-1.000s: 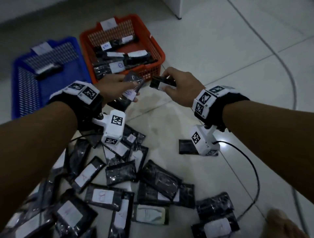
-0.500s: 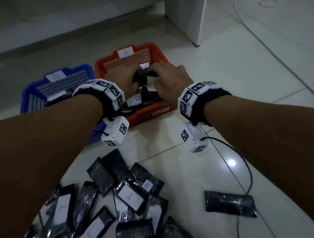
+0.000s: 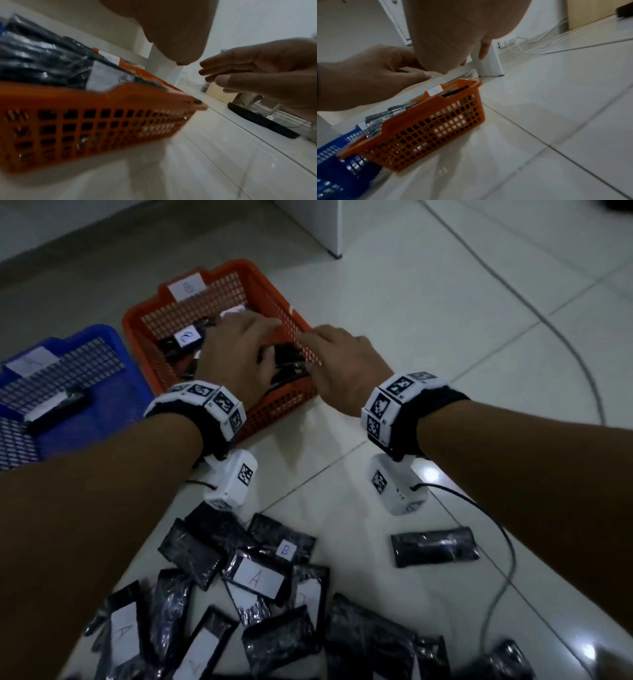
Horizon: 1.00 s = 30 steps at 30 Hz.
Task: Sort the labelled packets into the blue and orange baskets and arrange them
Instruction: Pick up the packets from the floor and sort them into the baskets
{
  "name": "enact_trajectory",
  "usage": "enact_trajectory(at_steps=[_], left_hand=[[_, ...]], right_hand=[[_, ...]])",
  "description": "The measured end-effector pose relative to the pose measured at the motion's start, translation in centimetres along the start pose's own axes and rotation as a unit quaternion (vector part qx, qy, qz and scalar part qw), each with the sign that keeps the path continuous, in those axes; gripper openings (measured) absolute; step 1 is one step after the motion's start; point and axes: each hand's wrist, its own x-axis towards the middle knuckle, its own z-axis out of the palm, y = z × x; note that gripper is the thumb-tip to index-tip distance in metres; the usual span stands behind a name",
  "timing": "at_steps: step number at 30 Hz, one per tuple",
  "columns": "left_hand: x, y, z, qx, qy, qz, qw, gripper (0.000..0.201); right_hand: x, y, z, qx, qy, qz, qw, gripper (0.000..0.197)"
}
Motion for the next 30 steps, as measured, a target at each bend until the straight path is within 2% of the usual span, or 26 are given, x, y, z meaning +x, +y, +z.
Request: enact_trajectory(at_steps=[2,5,7,9,11,12,14,17,20,22,26,30], left_hand=[[-1.5,2.9,0.5,-0.02,-0.01,0.017,1.0,0.034],[-4.6,8.3,1.8,-0.057,-0.056,0.079,0.994,0.025],[-7.5,12.3,2.9,-0.098,-0.121,0.123,0.98,0.026],[-10.5,15.7,3.7,-0.116,-0.213,0.173,0.955,0.033],[-12.6,18.1,4.5,-0.124,-0.291,0.191,0.929,0.043],[-13.4,19.3,5.0,-0.128,-0.31,0.189,0.923,0.046],[-14.4,21.2,5.9,-0.121,-0.331,0.19,0.916,0.052],[-15.4,23.3,6.8,-0.094,-0.343,0.185,0.916,0.06],[-16.2,25.2,6.9,-0.078,-0.326,0.162,0.928,0.051],[-16.9,26.1,6.9,-0.067,-0.316,0.153,0.934,0.045],[-17.3,26.6,7.2,-0.083,-0.311,0.142,0.936,0.043],[-16.8,26.2,6.7,-0.129,-0.302,0.104,0.939,0.036]], right_hand=[[-3.6,1.0,-0.7,0.008,-0.033,0.026,0.999,0.042],[-10.2,2.0,-2.0,0.013,-0.118,0.089,0.989,0.038],[-15.1,2.2,-3.6,0.006,-0.176,0.137,0.975,0.037],[-19.8,2.1,-4.9,0.01,-0.22,0.196,0.956,0.036],[-23.7,1.7,-5.6,0.027,-0.254,0.237,0.937,0.032],[-25.5,1.6,-5.8,0.03,-0.271,0.249,0.929,0.028],[-29.0,1.5,-5.4,0.03,-0.295,0.269,0.917,0.029],[-33.1,1.3,-4.7,0.041,-0.358,0.277,0.891,0.042],[-36.1,1.1,-3.7,0.034,-0.401,0.25,0.88,0.056],[-37.5,1.1,-2.9,0.004,-0.402,0.212,0.89,0.056],[-38.5,1.5,-1.5,-0.026,-0.323,0.185,0.928,0.037],[-38.0,2.0,-1.0,0.063,-0.217,0.263,0.938,0.027]])
